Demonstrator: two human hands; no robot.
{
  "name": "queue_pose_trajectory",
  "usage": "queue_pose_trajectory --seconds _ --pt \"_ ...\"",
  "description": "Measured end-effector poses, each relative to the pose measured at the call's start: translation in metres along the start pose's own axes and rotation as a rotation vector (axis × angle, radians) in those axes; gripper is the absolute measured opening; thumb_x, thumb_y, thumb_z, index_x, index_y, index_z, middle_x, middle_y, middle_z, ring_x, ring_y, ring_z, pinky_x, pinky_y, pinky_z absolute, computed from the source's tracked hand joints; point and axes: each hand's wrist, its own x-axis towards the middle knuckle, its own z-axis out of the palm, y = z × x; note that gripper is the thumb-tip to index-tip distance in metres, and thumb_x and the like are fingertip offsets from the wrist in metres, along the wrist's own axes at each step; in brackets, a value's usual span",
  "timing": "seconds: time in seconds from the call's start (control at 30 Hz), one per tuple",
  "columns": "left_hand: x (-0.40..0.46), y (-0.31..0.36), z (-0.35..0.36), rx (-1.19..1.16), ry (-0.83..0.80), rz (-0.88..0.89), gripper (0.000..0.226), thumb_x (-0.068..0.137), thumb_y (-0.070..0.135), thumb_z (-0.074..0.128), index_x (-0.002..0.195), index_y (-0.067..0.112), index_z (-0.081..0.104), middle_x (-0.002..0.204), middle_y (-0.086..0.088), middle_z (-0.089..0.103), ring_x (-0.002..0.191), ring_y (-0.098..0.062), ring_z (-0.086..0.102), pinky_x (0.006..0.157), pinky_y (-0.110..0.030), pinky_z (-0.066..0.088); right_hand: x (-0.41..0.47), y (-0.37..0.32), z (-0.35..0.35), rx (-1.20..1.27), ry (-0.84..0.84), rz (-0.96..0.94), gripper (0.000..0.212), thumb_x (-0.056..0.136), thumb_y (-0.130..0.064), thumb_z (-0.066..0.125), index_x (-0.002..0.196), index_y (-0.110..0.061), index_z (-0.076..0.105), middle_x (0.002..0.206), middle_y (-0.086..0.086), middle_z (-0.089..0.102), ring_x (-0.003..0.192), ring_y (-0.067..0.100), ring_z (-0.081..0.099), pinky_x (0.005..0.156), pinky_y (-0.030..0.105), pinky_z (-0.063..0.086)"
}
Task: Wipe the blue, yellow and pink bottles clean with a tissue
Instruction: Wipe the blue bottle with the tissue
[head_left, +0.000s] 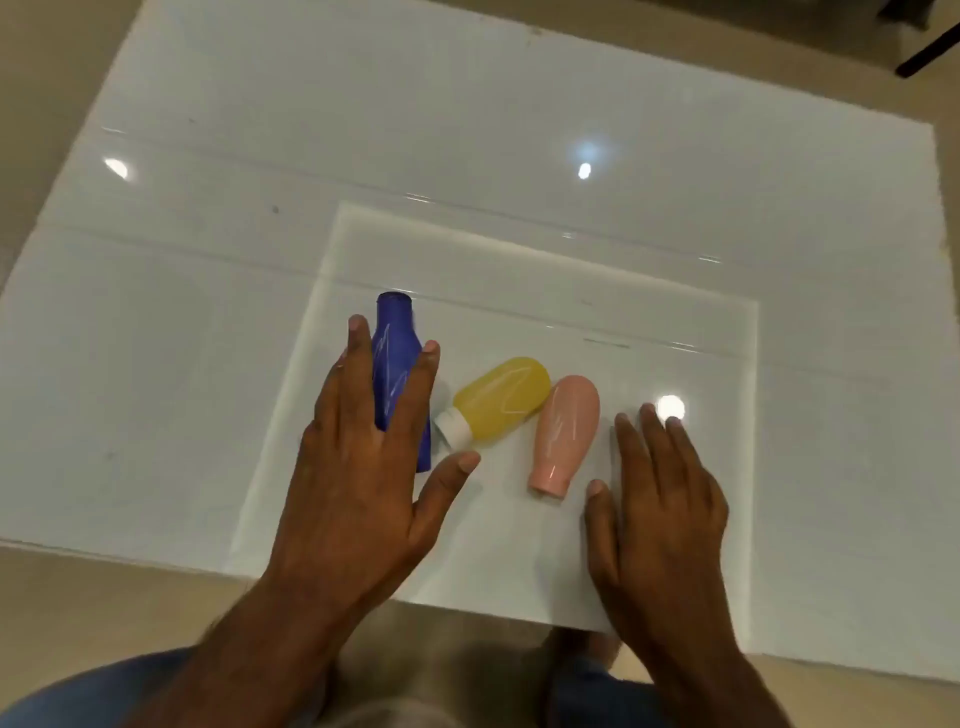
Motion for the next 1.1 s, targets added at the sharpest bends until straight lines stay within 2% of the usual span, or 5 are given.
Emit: queue_pose_trajectory --seconds 0.33,0.5,0.83,1.0,1.1 --pt "0.011 -0.025 0.012 0.114 0.099 0.076 0.070 0.100 0.064 0.023 0.163 0.036 0.008 0.172 -0.010 0.001 0.147 -0.036 0.035 0.108 -0.048 0.044 0.018 0.010 -0.011 -0.096 -0.101 0.101 0.069 0.103 -0.039 0.052 0.167 -0.035 0.028 0.177 0.003 0.019 0.159 0.030 0.027 0.121 0.050 0.037" --pt "0.009 -0.024 0.008 0.124 0.063 0.004 0.064 0.100 0.052 0.032 0.158 0.027 0.032 0.160 -0.015 0.039 0.133 -0.037 0.051 0.100 -0.049 0.052 0.000 0.023 -0.005 0.065 0.044 0.079 0.045 0.097 -0.008 0.070 0.139 -0.025 0.070 0.155 0.005 0.058 0.138 0.031 0.059 0.109 0.037 0.047" --pt "-0.008 0.010 -0.032 -0.366 0.046 -0.210 0.083 0.087 0.025 0.077 0.155 0.017 0.030 0.136 -0.007 0.053 0.103 -0.023 0.063 0.072 -0.037 0.061 -0.021 0.000 -0.049 0.606 0.264 0.120 0.020 0.105 -0.014 0.062 0.106 -0.028 0.076 0.095 -0.009 0.076 0.087 0.011 0.075 0.073 0.022 0.060" --pt "-0.025 0.024 -0.046 -0.859 -0.049 -0.243 0.038 0.090 0.013 0.070 0.127 0.019 0.061 0.112 -0.006 0.069 0.097 -0.025 0.069 0.070 -0.032 0.056 -0.015 -0.016 -0.056 0.779 0.303 0.142 0.012 0.101 -0.017 0.061 0.101 -0.009 0.070 0.098 0.002 0.067 0.088 0.014 0.062 0.081 0.042 0.054" --pt "-0.027 0.030 -0.040 -1.097 -0.141 -0.332 0.037 0.091 0.007 0.068 0.126 0.019 0.062 0.114 -0.009 0.072 0.098 -0.027 0.073 0.079 -0.040 0.061 -0.001 -0.038 -0.055 0.903 0.249 0.108 0.034 0.106 -0.016 0.056 0.138 -0.024 0.066 0.134 -0.014 0.060 0.114 -0.003 0.059 0.103 0.023 0.050"
